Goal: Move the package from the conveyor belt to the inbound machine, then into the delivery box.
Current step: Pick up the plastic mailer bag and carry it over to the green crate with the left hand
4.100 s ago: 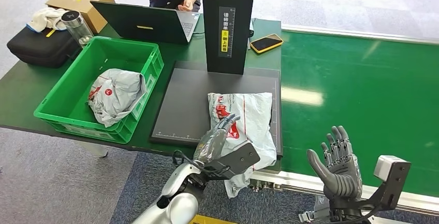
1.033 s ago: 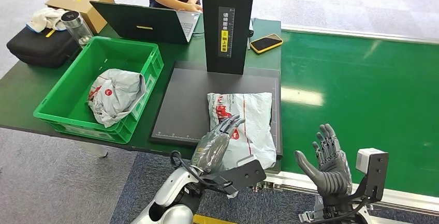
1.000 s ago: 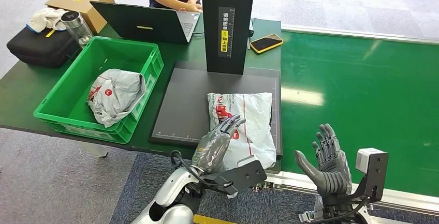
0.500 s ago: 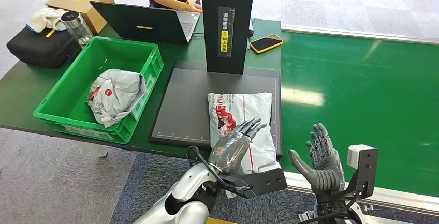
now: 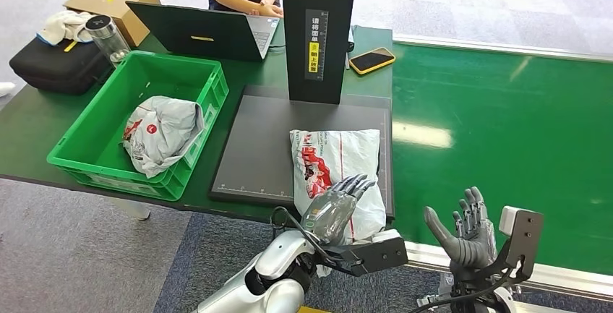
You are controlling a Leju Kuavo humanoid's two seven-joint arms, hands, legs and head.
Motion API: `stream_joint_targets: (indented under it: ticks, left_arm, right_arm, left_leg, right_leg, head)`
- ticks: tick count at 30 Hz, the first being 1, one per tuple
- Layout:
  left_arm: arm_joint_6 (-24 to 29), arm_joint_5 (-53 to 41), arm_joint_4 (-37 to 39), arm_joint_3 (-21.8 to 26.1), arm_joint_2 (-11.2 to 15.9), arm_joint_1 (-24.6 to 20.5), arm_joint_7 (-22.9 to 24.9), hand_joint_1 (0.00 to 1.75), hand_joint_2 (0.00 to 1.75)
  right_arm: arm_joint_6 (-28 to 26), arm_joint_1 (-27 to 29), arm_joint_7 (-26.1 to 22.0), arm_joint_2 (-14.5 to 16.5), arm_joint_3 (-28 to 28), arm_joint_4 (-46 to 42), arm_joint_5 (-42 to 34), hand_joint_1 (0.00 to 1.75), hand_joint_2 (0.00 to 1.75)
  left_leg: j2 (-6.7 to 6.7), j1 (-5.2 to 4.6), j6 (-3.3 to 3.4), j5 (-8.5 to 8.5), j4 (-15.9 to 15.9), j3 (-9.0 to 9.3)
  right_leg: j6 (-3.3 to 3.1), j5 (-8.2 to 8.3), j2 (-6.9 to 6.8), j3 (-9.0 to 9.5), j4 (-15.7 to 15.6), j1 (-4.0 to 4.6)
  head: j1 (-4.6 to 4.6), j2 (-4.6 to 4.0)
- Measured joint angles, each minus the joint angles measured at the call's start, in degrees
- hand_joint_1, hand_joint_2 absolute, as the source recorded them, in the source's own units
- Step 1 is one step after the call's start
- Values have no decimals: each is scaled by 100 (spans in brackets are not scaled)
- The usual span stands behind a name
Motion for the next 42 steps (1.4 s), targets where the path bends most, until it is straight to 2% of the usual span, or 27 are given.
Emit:
stream_joint_targets:
  ticks: [17, 18, 21, 22, 32, 42]
  left_arm:
    - [181, 98, 214, 1, -31, -41, 5, 0, 175]
    - [203, 103, 219, 1, -31, -41, 5, 27, 175]
    - [256, 107, 241, 1, -31, -43, 7, 158, 175]
    - [267, 105, 250, 1, -31, -44, 9, 175, 175]
    - [362, 83, 338, 1, -31, -48, 9, 175, 175]
    - [474, 71, 352, 1, -31, -51, -11, 175, 175]
  right_arm:
    - [-58, -228, -61, -33, -827, 741, 96, 0, 175]
    - [-37, -249, -62, -42, -834, 761, 102, 0, 175]
    - [-15, -308, -69, -68, -826, 801, 98, 0, 175]
    - [-15, -320, -76, -81, -814, 807, 91, 0, 175]
    - [-8, -346, -161, -204, -541, 681, -1, 0, 175]
    - [127, -238, -258, -220, -307, 124, -7, 0, 175]
  left_leg:
    - [0, 0, 0, 0, 0, -1]
    - [0, 0, 0, 0, 0, -1]
    - [1, 0, 0, 0, 0, 0]
    - [0, 0, 0, 0, 0, 0]
    - [1, 1, 0, 1, 0, 0]
    - [1, 1, 0, 0, 0, 0]
  right_leg:
    - [0, 0, 1, 0, 0, 0]
    - [0, 0, 1, 0, 0, 0]
    - [0, 0, 0, 0, 0, 1]
    - [0, 0, 0, 0, 0, 1]
    - [0, 0, 0, 0, 1, 1]
    - [0, 0, 1, -1, 1, 1]
  head:
    - [1, 0]
    - [1, 0]
    - [0, 0]
    - [-1, 0]
    - [1, -1]
    - [0, 0]
